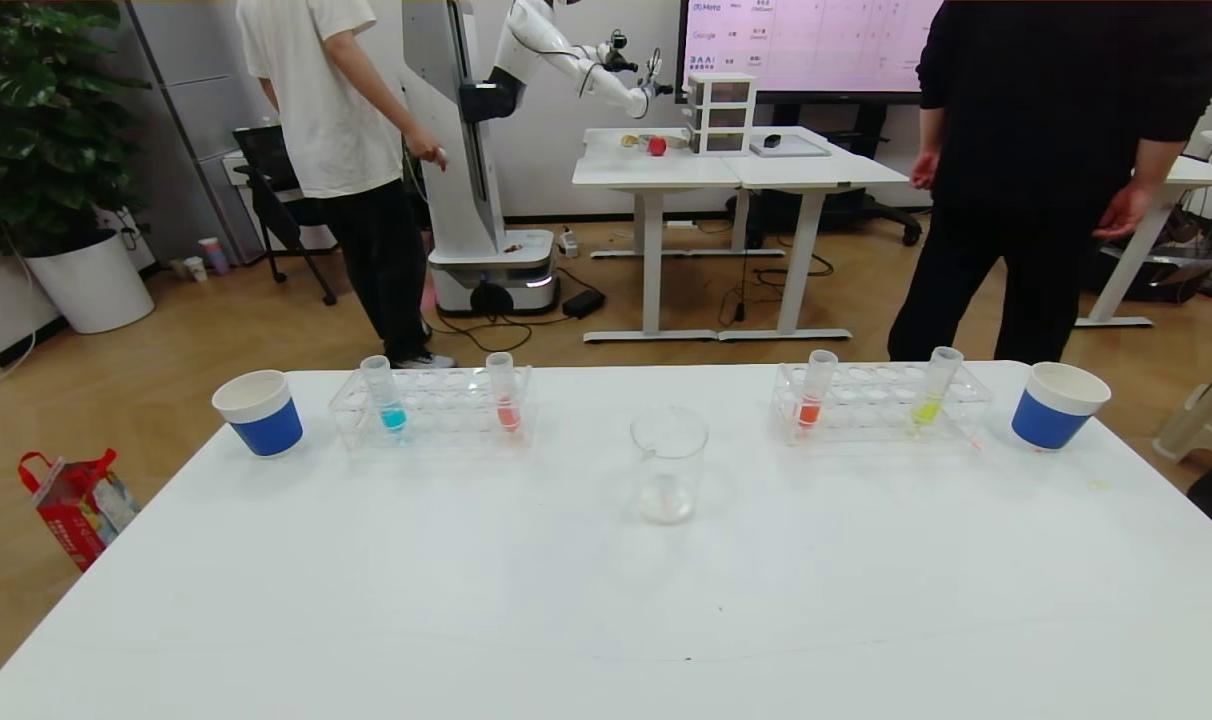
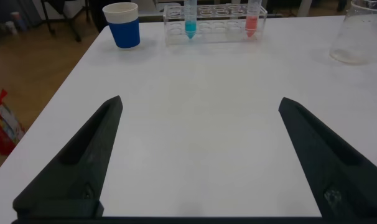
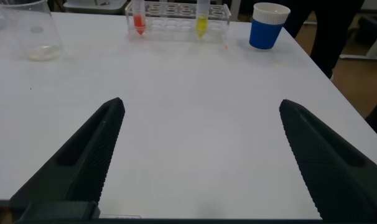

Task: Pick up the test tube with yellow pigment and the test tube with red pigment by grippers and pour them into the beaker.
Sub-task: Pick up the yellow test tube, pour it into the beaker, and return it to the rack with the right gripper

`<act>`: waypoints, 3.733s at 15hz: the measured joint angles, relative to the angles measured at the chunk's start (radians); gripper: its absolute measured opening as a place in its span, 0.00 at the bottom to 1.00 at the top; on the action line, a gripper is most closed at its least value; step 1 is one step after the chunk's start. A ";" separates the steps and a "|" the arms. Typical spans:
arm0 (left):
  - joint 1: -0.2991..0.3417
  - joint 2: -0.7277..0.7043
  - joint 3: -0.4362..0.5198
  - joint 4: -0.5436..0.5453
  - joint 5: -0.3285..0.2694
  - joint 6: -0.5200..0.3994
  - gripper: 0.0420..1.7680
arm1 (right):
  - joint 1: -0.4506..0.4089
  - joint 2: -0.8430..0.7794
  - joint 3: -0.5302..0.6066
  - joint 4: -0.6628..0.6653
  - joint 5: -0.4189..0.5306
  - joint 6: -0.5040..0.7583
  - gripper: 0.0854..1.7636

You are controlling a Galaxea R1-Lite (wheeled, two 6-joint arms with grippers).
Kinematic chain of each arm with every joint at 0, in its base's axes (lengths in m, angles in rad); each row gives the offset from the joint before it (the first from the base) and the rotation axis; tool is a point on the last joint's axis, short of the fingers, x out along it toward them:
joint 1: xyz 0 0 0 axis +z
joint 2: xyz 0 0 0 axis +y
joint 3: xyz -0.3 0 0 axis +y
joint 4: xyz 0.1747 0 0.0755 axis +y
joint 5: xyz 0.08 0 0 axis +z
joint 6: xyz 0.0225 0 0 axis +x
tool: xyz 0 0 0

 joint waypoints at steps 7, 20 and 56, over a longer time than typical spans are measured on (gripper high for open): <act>0.000 0.000 0.000 0.000 0.000 0.000 0.99 | -0.001 0.000 0.000 -0.002 0.001 0.002 0.98; 0.000 0.000 0.000 0.000 0.000 0.000 0.99 | 0.044 0.308 -0.220 -0.188 -0.028 0.005 0.98; 0.000 0.000 0.000 0.000 0.000 0.000 0.99 | -0.151 2.339 -0.901 -1.499 0.273 0.100 0.98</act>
